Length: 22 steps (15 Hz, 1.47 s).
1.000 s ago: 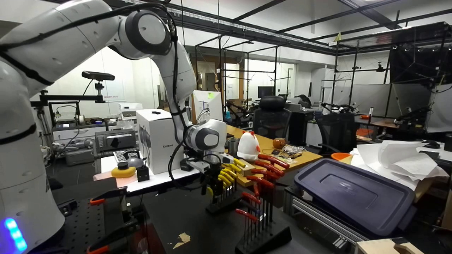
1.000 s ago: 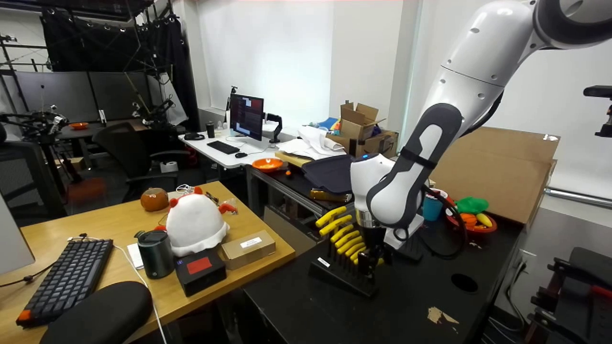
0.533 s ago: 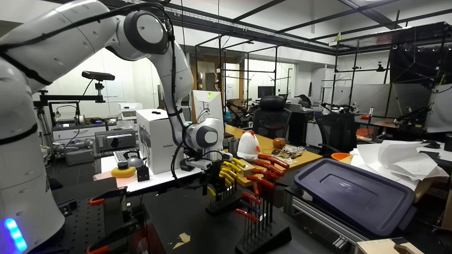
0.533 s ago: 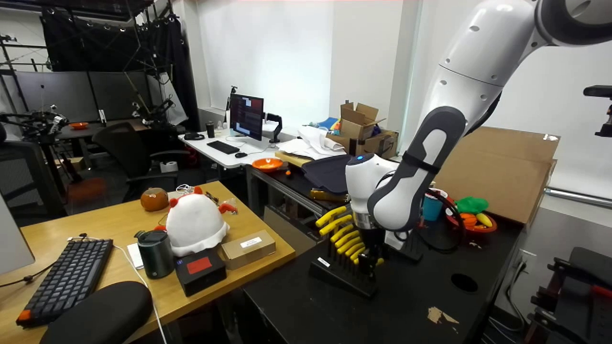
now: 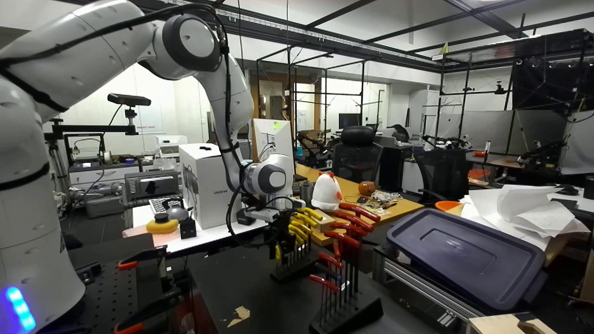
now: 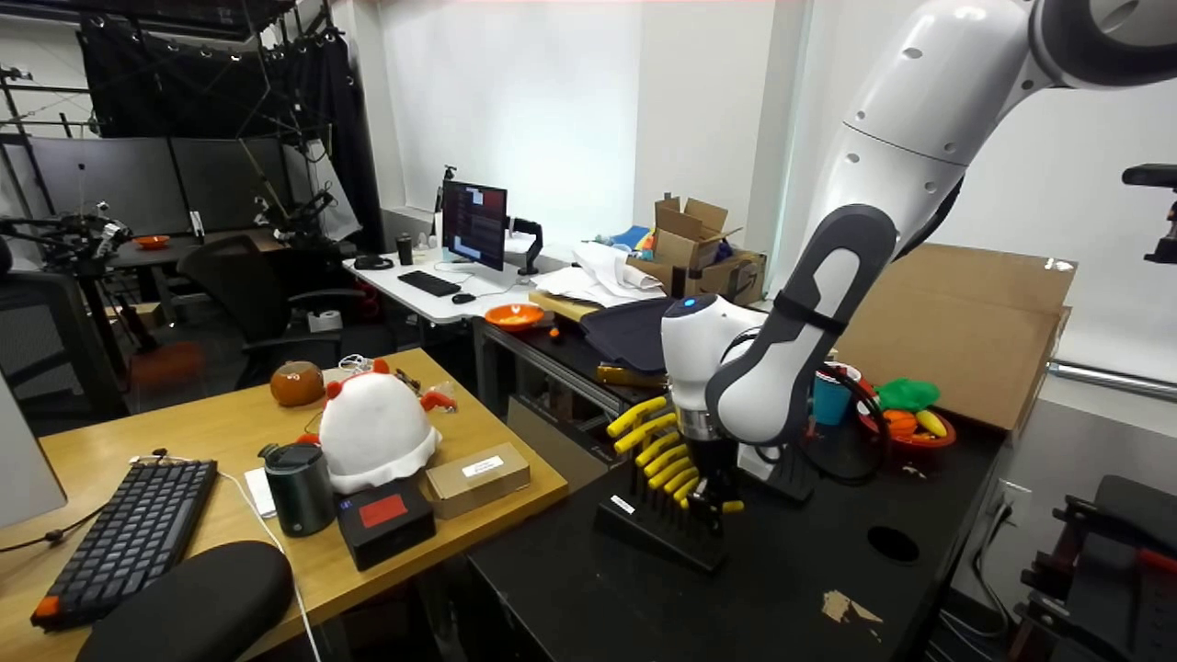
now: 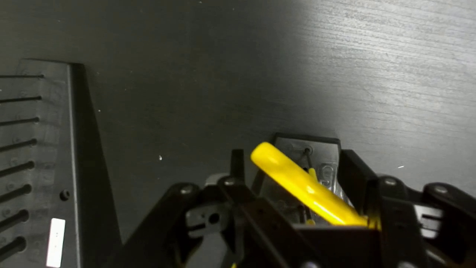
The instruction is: Remove two yellow wrenches from the stand.
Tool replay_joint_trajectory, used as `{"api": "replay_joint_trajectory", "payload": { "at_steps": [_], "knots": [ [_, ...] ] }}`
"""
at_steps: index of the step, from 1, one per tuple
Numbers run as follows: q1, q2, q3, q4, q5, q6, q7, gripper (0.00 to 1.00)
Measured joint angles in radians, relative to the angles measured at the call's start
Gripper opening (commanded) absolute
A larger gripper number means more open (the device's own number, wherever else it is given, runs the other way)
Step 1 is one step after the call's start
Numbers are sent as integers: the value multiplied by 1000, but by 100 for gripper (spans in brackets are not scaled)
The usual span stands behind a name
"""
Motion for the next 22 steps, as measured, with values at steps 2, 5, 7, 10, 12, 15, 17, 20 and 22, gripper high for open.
{"api": "replay_joint_trajectory", "payload": {
  "at_steps": [2, 5, 7, 10, 12, 15, 17, 20, 22],
  "knots": [
    [0, 0, 1, 0, 0, 2, 0, 19],
    [-4, 0, 5, 0, 0, 3, -1, 1],
    [-5, 1, 10, 0, 0, 3, -1, 0],
    [-7, 1, 16, 0, 2, 3, -1, 3],
    [-8, 1, 16, 0, 2, 3, -1, 3],
    [-7, -2, 18, 0, 4, 2, 0, 3],
    [-8, -6, 23, 0, 17, 2, 1, 3],
    [-18, -22, 47, 0, 66, 1, 6, 3],
    [-29, -36, 68, 0, 96, 0, 14, 3]
  ]
}}
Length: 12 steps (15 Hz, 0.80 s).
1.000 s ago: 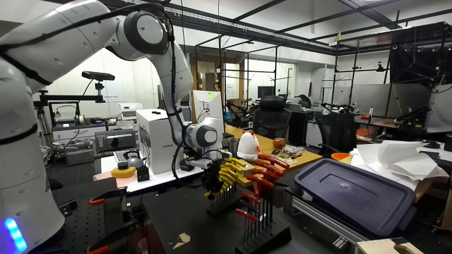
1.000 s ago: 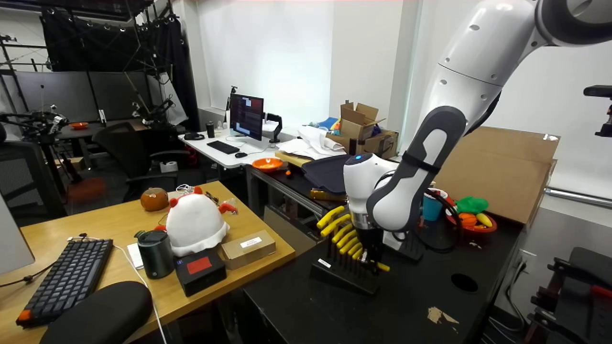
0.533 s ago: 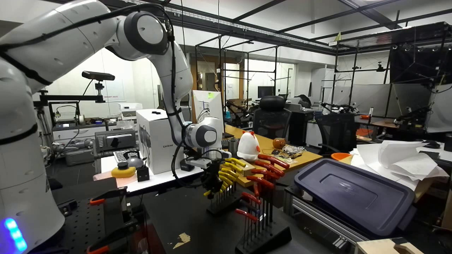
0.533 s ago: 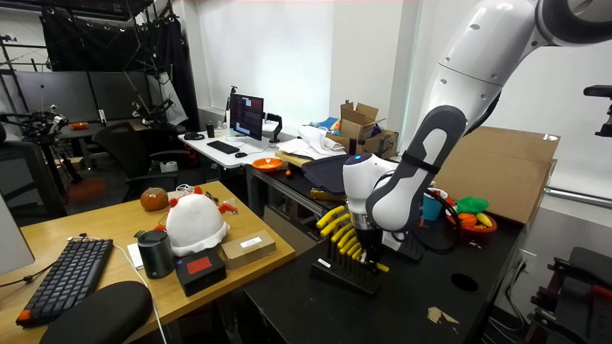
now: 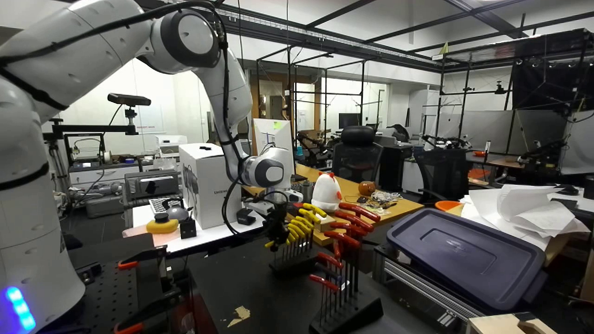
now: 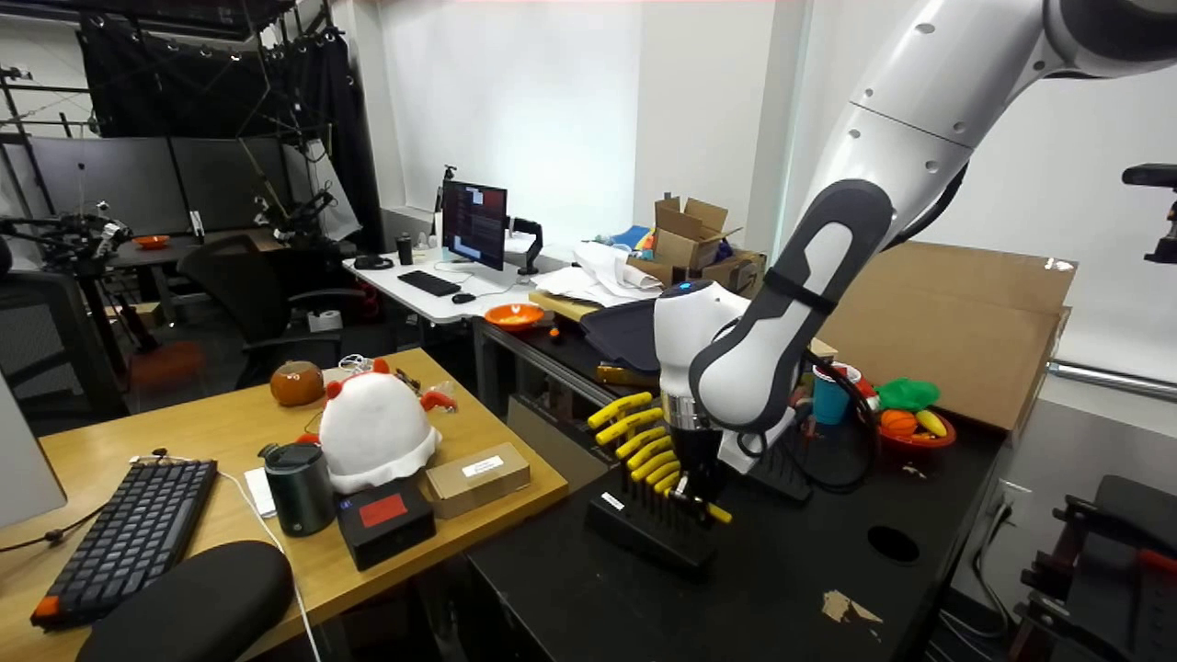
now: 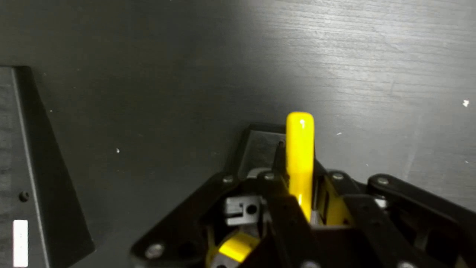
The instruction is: Remove two yellow wrenches from the stand.
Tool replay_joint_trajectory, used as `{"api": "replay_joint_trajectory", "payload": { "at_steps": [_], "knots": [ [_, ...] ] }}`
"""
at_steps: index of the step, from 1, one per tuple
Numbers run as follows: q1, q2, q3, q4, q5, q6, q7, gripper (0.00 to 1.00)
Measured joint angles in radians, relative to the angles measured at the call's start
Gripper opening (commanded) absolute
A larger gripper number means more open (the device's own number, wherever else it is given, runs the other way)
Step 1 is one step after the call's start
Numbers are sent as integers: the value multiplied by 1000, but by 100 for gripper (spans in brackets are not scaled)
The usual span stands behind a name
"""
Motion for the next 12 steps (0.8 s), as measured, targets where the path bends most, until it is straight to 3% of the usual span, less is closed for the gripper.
{"api": "replay_joint_trajectory", "payload": {
  "at_steps": [8, 12],
  "knots": [
    [-34, -14, 36, 8, 68, -15, 4, 3],
    [-33, -9, 34, 40, 69, -78, 42, 3]
  ]
}}
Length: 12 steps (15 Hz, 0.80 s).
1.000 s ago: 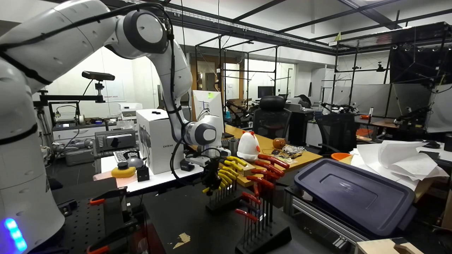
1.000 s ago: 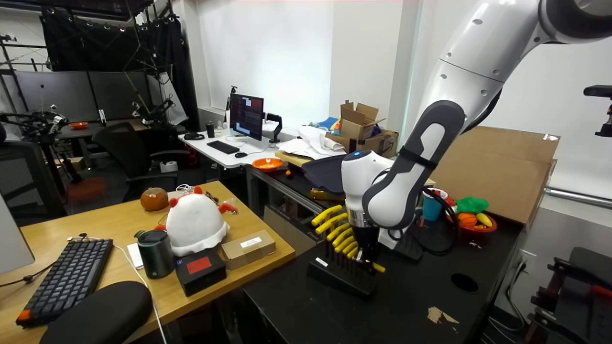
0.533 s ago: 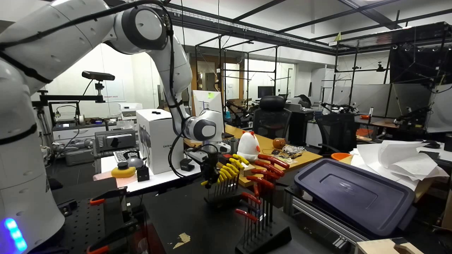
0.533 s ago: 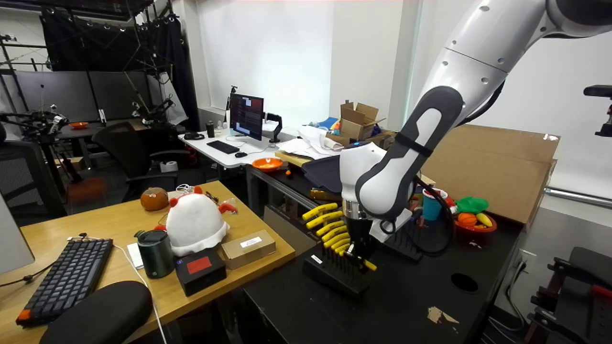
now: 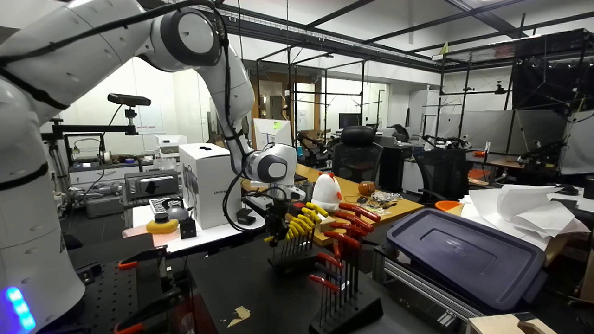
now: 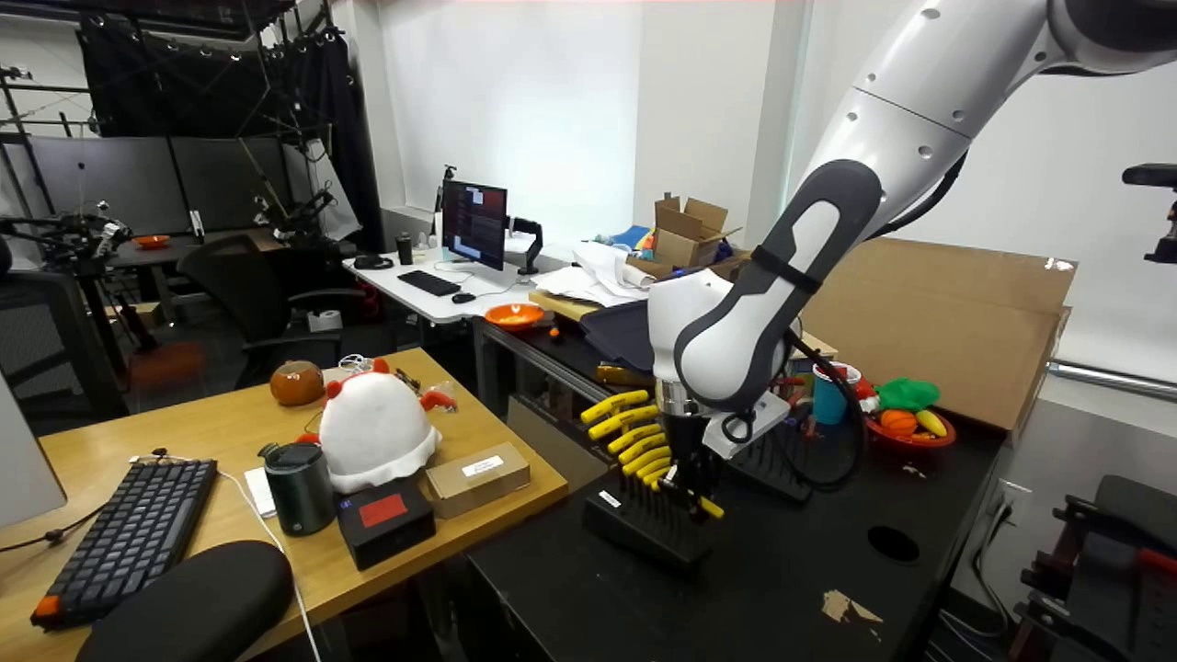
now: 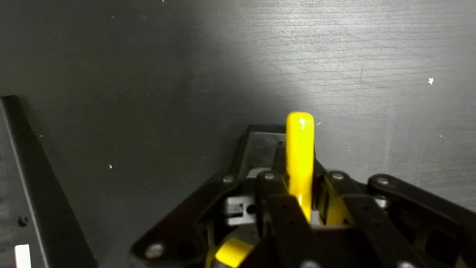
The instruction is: Remove two yellow wrenches from the stand.
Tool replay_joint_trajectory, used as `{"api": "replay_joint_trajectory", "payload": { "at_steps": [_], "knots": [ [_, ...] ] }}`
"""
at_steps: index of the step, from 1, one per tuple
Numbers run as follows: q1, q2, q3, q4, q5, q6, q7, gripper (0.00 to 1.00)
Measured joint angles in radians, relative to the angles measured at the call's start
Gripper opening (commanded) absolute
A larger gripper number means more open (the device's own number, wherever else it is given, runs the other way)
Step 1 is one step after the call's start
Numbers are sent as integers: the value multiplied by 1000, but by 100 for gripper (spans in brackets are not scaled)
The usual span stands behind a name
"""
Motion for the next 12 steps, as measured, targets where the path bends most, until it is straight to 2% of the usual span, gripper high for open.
{"api": "replay_joint_trajectory", "payload": {
  "at_steps": [7, 12],
  "knots": [
    [9, 43, -6, 112, -8, -168, 24, 3],
    [9, 77, -2, 166, -8, -239, 21, 3]
  ]
}}
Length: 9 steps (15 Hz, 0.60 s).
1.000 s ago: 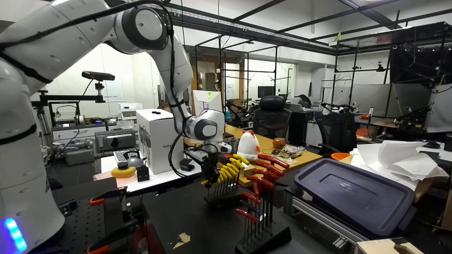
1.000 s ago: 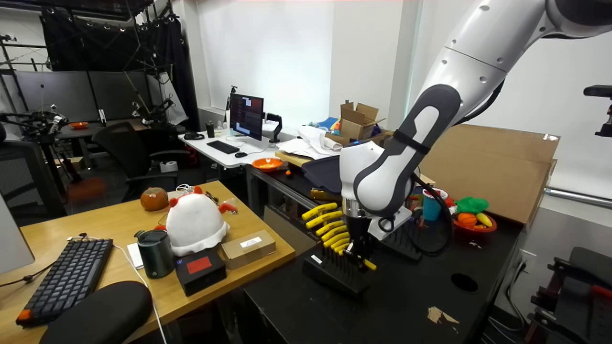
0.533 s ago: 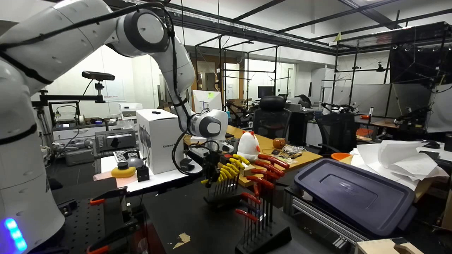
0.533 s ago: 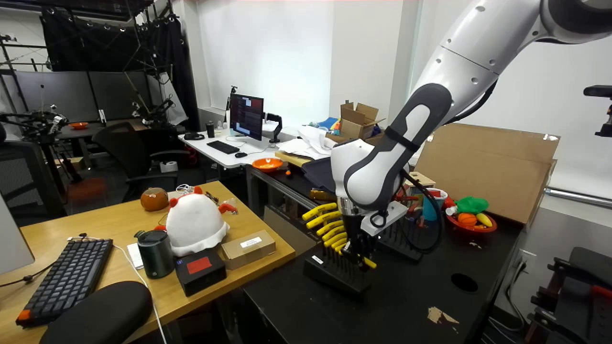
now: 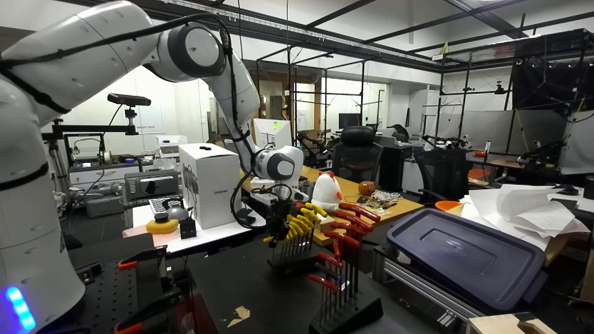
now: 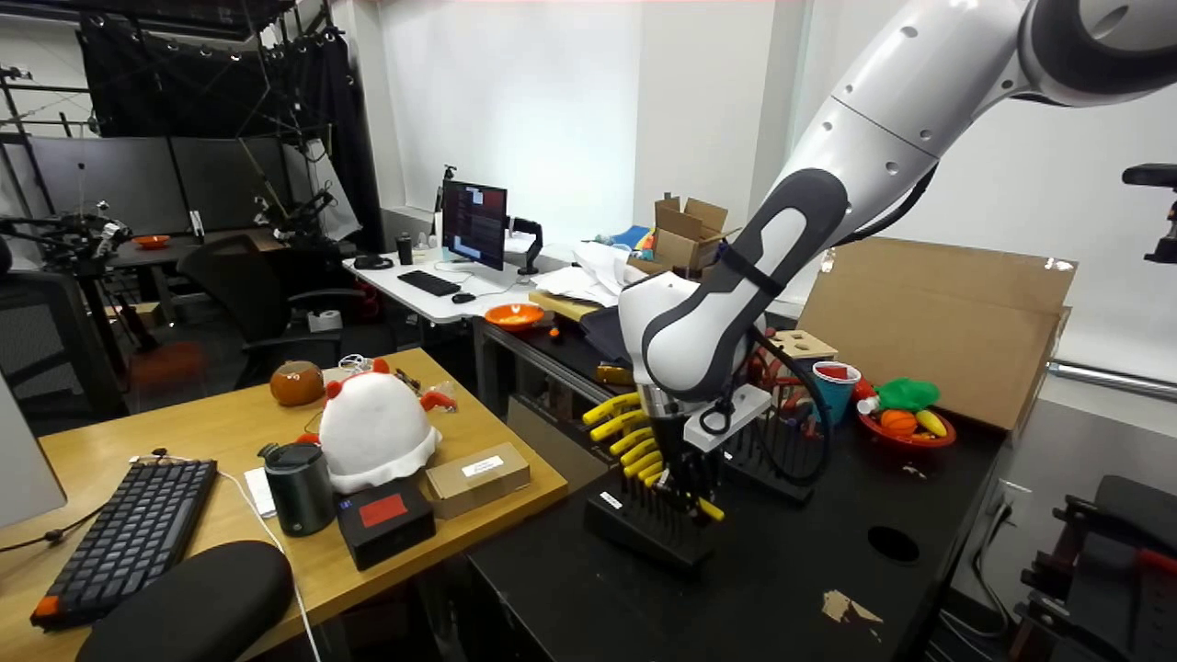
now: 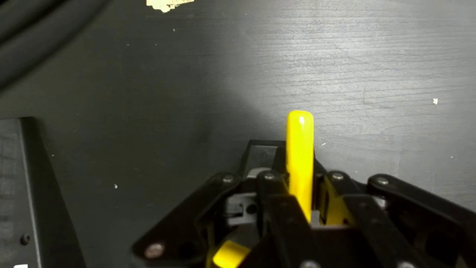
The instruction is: Remove two yellow wrenches from the stand.
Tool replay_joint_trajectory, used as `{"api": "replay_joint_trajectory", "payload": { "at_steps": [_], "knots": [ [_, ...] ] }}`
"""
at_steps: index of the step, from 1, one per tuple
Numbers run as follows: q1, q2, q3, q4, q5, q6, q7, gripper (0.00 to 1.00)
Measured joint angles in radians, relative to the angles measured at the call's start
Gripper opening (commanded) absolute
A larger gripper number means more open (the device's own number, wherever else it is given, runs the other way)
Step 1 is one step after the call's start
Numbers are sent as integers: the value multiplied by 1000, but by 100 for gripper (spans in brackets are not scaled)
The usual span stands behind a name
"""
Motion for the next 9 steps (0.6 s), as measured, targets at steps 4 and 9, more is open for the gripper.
{"api": "replay_joint_trajectory", "payload": {
  "at_steps": [4, 9],
  "knots": [
    [2, 16, 7, 9, 0, -12, 0, 3],
    [5, 31, 17, 9, 1, -10, 0, 3]
  ]
}}
